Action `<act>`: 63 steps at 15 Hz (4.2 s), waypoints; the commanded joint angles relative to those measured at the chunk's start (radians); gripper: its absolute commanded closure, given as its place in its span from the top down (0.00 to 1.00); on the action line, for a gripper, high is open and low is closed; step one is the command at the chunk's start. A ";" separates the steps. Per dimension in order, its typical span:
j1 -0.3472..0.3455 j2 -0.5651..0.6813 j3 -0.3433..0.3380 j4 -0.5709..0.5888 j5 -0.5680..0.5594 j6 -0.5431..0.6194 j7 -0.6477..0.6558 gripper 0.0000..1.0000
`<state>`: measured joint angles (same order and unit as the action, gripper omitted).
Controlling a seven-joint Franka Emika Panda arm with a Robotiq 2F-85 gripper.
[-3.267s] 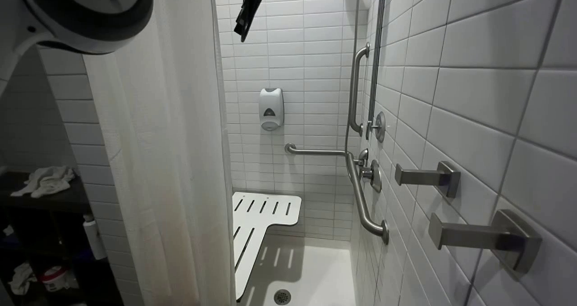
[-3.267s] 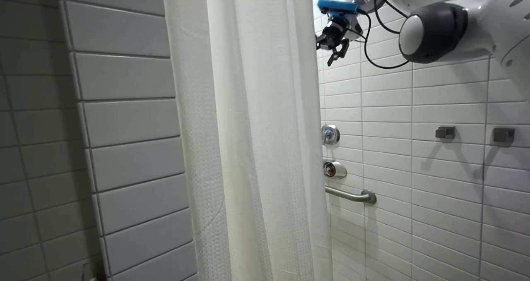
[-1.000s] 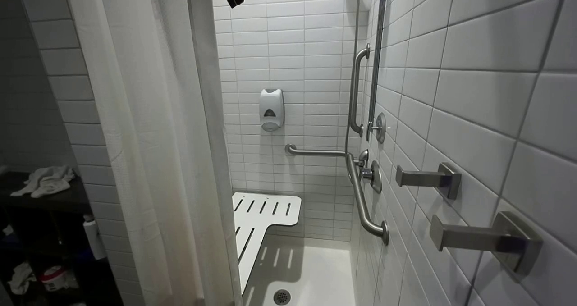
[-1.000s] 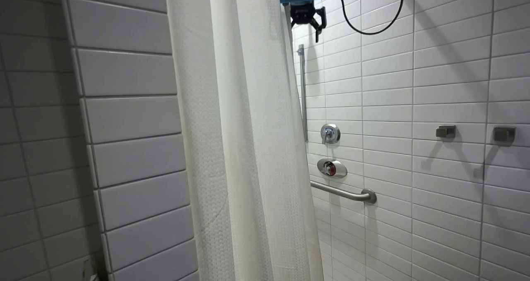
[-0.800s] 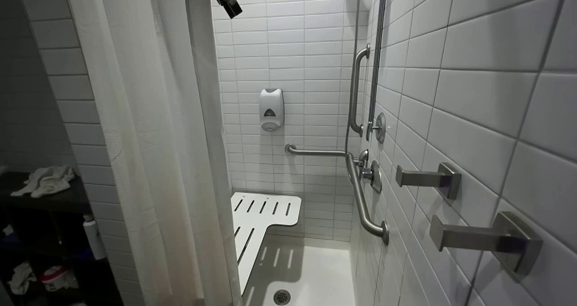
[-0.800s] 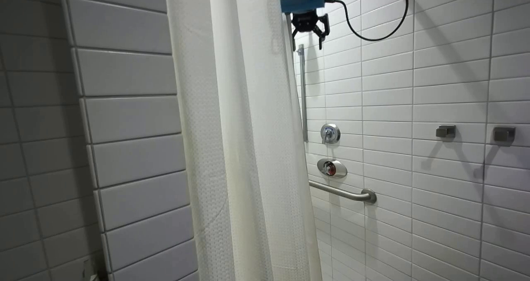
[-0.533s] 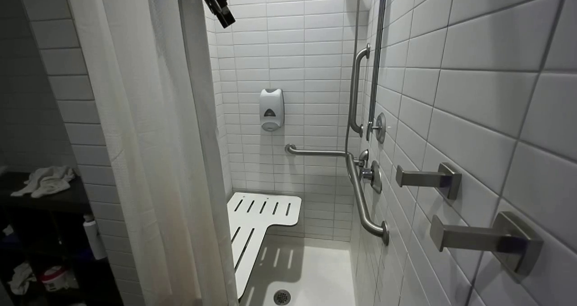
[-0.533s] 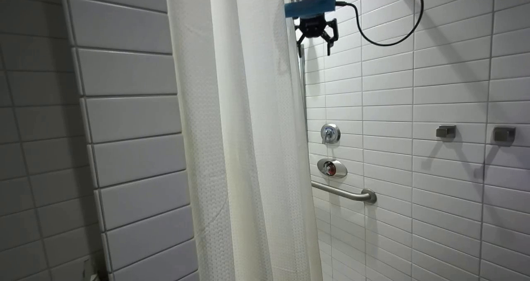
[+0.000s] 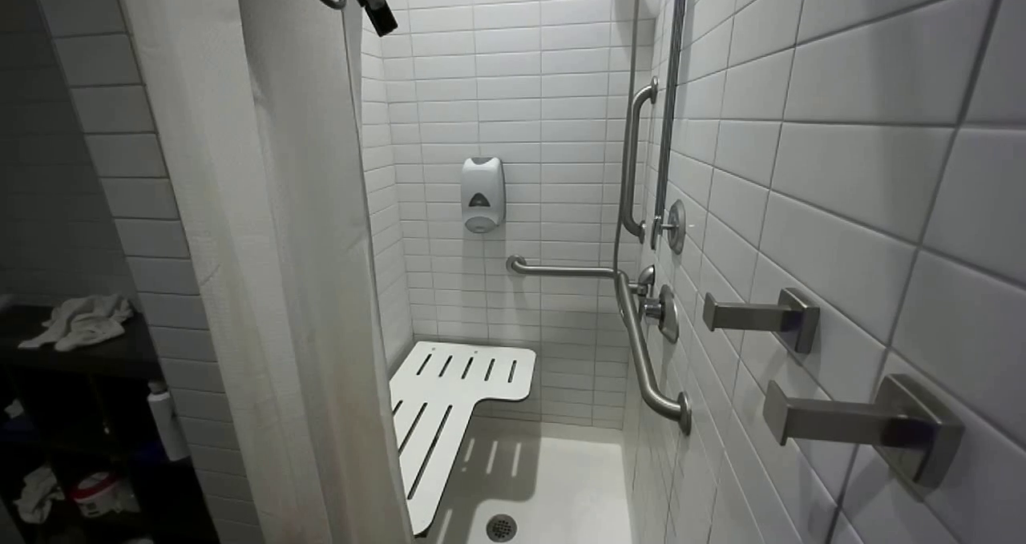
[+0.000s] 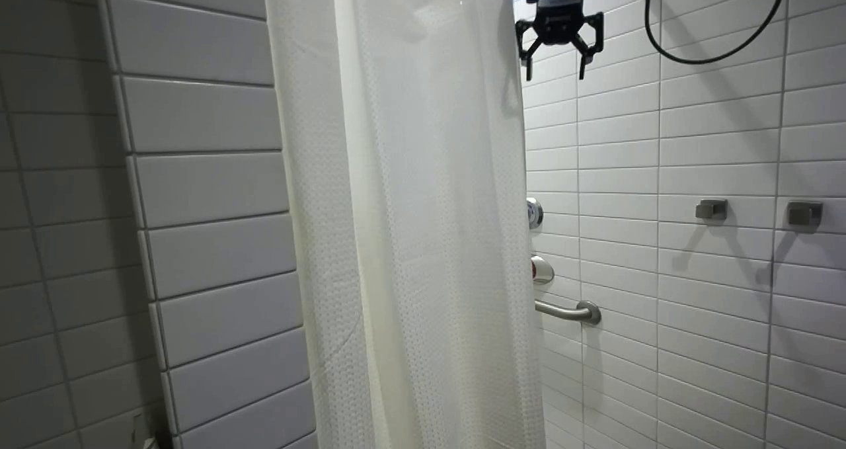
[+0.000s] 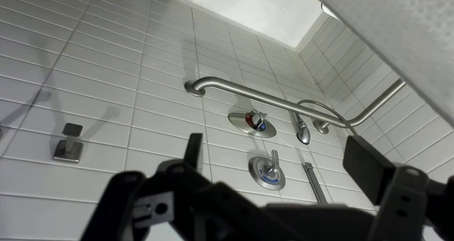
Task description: Pull the shower curtain closed
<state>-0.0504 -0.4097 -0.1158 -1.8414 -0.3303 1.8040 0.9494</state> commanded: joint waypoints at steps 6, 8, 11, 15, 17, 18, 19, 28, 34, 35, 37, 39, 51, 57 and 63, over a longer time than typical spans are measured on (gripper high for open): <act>-0.100 -0.133 0.106 -0.177 -0.005 0.001 -0.015 1.00; -0.105 -0.139 0.127 -0.196 -0.011 0.000 -0.012 1.00; -0.106 -0.152 0.152 -0.219 -0.027 0.003 -0.015 1.00; -0.092 -0.177 0.187 -0.254 -0.059 0.023 -0.029 1.00; -0.087 -0.186 0.206 -0.272 -0.072 0.026 -0.032 1.00; -0.086 -0.190 0.215 -0.283 -0.078 0.029 -0.032 1.00; -0.084 -0.194 0.223 -0.290 -0.084 0.029 -0.031 1.00; -0.057 -0.146 0.204 -0.313 -0.018 0.163 -0.118 1.00; -0.068 -0.120 0.192 -0.344 0.030 0.306 -0.151 1.00; -0.070 -0.120 0.191 -0.350 0.035 0.327 -0.152 1.00; -0.075 -0.112 0.188 -0.363 0.042 0.385 -0.154 1.00; -0.080 -0.105 0.186 -0.373 0.046 0.442 -0.151 1.00; -0.110 -0.088 0.192 -0.437 0.069 0.659 -0.157 0.73; -0.113 -0.090 0.192 -0.445 0.069 0.672 -0.169 0.28; -0.113 -0.089 0.192 -0.442 0.076 0.665 -0.184 0.36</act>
<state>-0.1462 -0.4988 0.0671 -2.2781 -0.2807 2.4543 0.7974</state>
